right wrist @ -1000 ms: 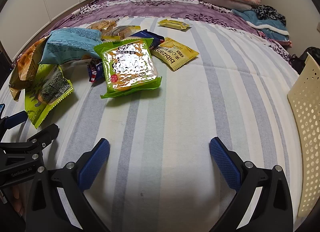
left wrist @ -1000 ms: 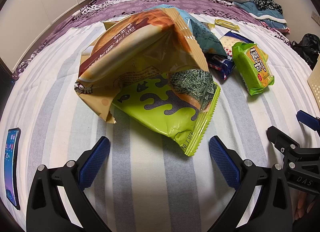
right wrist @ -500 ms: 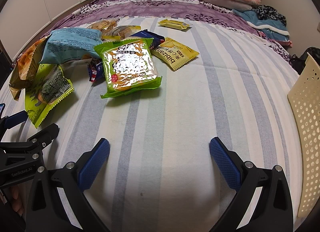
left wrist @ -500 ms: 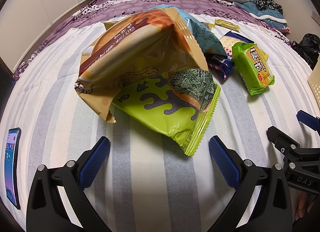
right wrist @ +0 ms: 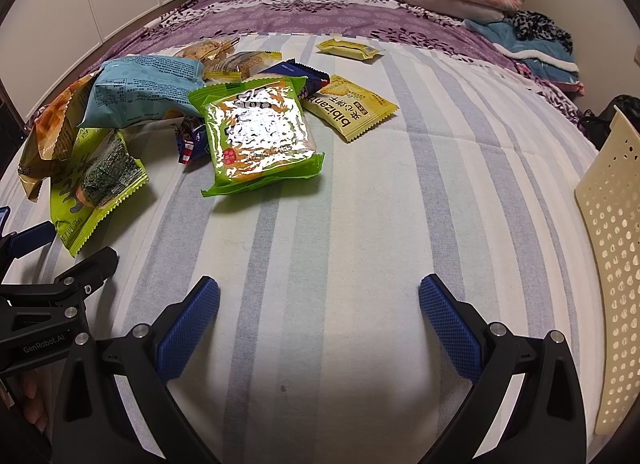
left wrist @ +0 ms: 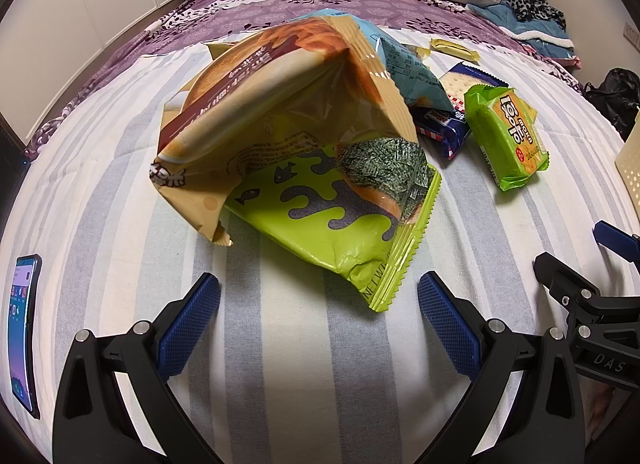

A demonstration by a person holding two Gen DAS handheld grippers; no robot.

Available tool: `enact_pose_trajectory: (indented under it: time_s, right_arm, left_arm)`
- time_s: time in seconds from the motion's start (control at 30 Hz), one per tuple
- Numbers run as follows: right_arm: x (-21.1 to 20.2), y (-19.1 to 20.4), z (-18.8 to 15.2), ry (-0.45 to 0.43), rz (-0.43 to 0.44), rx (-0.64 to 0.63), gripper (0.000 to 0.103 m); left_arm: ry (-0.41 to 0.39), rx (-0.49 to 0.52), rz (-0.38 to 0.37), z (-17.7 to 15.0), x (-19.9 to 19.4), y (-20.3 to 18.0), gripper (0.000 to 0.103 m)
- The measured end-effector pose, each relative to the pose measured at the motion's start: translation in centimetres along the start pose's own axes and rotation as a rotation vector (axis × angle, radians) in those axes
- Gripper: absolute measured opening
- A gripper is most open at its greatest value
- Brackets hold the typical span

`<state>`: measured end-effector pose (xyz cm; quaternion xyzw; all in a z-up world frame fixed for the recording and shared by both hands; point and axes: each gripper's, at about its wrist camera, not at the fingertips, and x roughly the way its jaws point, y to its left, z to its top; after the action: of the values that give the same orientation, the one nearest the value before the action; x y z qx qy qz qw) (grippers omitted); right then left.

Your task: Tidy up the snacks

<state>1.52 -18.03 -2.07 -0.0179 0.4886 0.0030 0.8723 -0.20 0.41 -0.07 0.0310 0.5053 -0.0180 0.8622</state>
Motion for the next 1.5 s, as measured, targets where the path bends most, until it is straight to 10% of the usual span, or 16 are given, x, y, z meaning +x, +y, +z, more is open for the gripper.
enact_pose_trajectory:
  time_s: [1.5]
  right_arm:
    - [-0.07, -0.02, -0.07, -0.003, -0.003, 0.001, 0.098]
  left_arm:
    - [0.000, -0.009, 0.008, 0.26, -0.32, -0.07, 0.101]
